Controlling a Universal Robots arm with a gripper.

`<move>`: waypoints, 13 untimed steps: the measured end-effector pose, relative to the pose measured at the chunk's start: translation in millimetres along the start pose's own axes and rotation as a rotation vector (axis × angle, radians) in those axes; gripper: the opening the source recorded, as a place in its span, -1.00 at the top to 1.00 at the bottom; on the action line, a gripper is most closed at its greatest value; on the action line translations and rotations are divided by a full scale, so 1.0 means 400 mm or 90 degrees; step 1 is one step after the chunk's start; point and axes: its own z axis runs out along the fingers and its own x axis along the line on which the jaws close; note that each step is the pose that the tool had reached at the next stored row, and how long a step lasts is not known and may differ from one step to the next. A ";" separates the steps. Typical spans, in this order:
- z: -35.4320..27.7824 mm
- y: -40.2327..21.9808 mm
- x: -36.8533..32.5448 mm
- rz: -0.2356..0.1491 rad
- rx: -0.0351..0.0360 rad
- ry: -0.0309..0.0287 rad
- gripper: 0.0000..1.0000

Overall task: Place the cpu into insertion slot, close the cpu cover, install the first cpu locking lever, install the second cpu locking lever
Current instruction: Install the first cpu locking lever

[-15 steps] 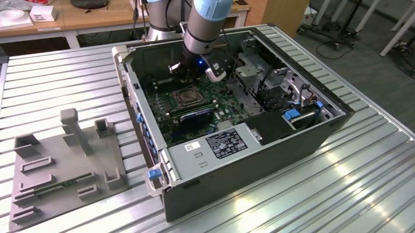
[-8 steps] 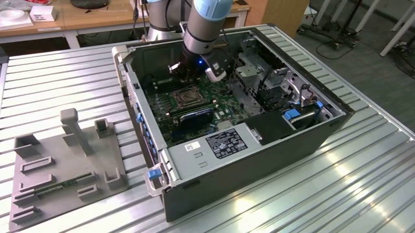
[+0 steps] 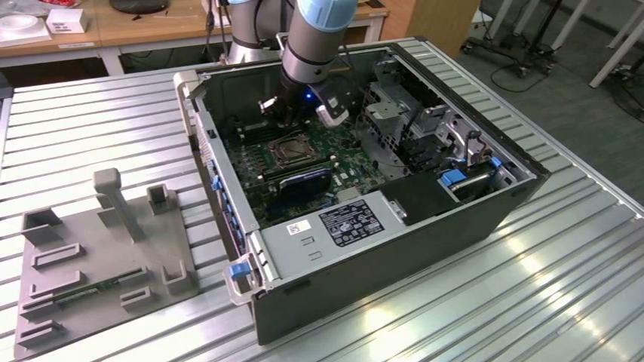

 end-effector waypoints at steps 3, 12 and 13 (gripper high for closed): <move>-0.007 0.002 0.001 0.000 0.0000 -0.0002 0.79; -0.042 0.012 0.003 0.002 0.0010 -0.0007 0.79; -0.045 0.013 0.003 0.002 0.0004 -0.0005 0.79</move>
